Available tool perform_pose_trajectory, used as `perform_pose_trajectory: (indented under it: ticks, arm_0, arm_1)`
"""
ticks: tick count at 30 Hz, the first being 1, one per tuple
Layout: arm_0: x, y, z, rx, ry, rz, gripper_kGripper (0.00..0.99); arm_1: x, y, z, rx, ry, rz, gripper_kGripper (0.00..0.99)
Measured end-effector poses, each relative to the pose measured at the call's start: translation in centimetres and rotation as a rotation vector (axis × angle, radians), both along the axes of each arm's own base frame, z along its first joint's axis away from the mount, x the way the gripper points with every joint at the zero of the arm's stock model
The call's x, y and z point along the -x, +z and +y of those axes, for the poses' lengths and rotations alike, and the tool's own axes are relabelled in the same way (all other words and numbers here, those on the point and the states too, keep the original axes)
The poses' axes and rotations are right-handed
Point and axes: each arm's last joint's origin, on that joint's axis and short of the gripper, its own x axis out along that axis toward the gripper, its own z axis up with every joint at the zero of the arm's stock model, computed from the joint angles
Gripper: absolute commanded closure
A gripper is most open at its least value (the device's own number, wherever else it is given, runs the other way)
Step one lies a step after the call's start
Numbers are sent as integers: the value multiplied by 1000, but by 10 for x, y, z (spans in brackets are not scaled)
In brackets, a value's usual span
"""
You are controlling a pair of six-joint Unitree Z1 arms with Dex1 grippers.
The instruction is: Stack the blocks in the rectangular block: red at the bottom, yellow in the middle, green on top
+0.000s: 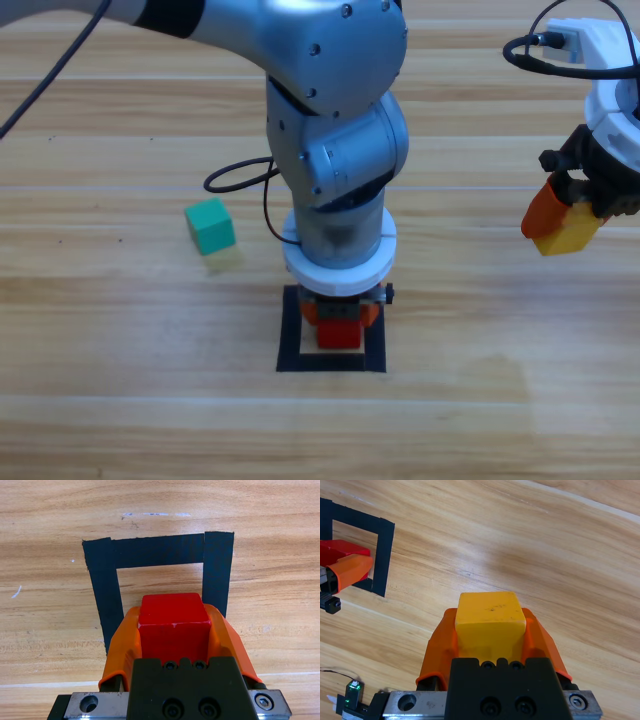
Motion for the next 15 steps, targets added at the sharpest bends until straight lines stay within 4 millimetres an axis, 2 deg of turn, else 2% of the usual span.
perform_pose_trajectory:
  ticks: [15]
  arm_0:
    - [-1, -5, -1, -10, 0, 4, 921]
  arm_1:
    - [0, 0, 0, -1, 3, 1, 990]
